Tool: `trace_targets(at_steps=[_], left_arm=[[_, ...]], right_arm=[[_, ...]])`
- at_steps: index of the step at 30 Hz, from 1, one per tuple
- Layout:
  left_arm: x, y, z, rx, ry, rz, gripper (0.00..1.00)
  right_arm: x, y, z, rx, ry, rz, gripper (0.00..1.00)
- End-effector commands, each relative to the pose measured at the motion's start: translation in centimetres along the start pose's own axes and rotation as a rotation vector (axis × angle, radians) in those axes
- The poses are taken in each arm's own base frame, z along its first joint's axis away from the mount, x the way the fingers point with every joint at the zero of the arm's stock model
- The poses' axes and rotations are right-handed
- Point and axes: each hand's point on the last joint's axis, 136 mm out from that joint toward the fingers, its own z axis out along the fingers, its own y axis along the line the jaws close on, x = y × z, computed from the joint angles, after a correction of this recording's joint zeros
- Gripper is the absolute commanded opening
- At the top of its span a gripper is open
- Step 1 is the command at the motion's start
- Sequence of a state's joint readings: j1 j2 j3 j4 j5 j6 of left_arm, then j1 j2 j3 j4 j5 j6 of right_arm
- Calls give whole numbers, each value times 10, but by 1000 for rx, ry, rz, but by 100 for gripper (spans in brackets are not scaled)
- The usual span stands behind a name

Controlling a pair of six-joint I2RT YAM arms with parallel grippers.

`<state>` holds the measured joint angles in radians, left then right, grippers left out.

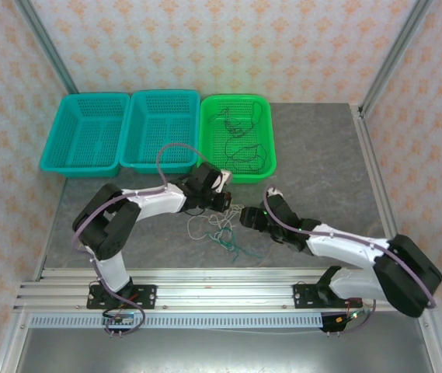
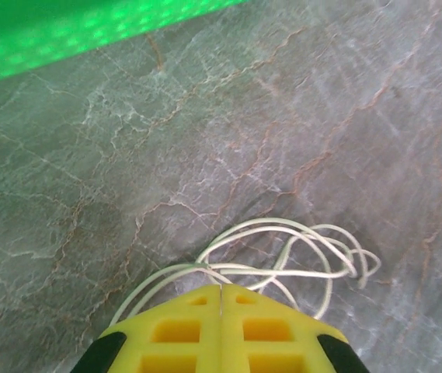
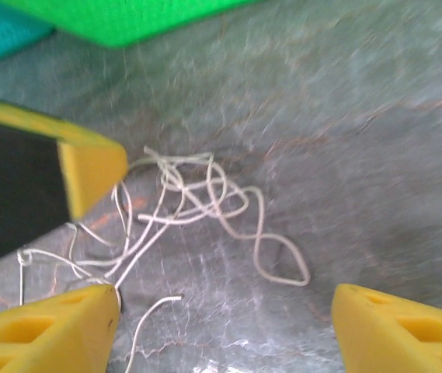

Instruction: Untangle the cables

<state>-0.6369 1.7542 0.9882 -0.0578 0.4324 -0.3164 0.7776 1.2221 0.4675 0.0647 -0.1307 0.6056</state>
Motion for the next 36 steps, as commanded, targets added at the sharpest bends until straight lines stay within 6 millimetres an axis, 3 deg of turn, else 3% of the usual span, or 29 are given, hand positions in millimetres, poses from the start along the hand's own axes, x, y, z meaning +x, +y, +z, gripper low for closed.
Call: trace_targets(at_steps=[1, 3, 5, 8, 10, 16, 19, 22, 26, 27, 29, 30, 33, 36], left_arm=[[-24, -11, -28, 5, -100, -9, 0], [-31, -15, -38, 7, -131, -14, 0], [-37, -16, -52, -7, -164, -16, 0], [-48, -13, -79, -51, -234, -26, 0], [-54, -6, -101, -82, -290, -56, 0], [-61, 42, -179, -135, -461, -269, 0], [-51, 73, -219, -226, -525, -352, 0], [-38, 90, -246, -312, -558, -374, 0], [-28, 91, -252, -323, -546, -378, 0], [-28, 91, -251, -319, -544, -384, 0], [-28, 89, -246, -289, -545, -390, 0], [-29, 87, -243, -272, -545, -392, 0], [-32, 84, -236, -234, -540, -395, 0], [-33, 83, -234, -228, -536, -395, 0]], right_arm=[[7, 47, 11, -143, 71, -75, 80], [16, 59, 23, -163, 102, -98, 82], [23, 56, 39, -127, 134, -77, 80], [29, 18, 58, 63, 127, -6, 60], [30, -5, 60, 159, 97, 60, 38], [27, -67, 41, 326, -1, 300, 14], [20, -94, 23, 413, -56, 358, 4], [9, -112, 0, 481, -146, 387, 0], [-23, -96, -21, 417, -251, 302, 2], [-30, -89, -23, 388, -267, 268, 11], [-49, -60, -29, 265, -298, 175, 44], [-55, -43, -30, 198, -297, 107, 51], [-60, -4, -33, 88, -253, -127, 55], [-47, 31, -31, 25, -179, -433, 57]])
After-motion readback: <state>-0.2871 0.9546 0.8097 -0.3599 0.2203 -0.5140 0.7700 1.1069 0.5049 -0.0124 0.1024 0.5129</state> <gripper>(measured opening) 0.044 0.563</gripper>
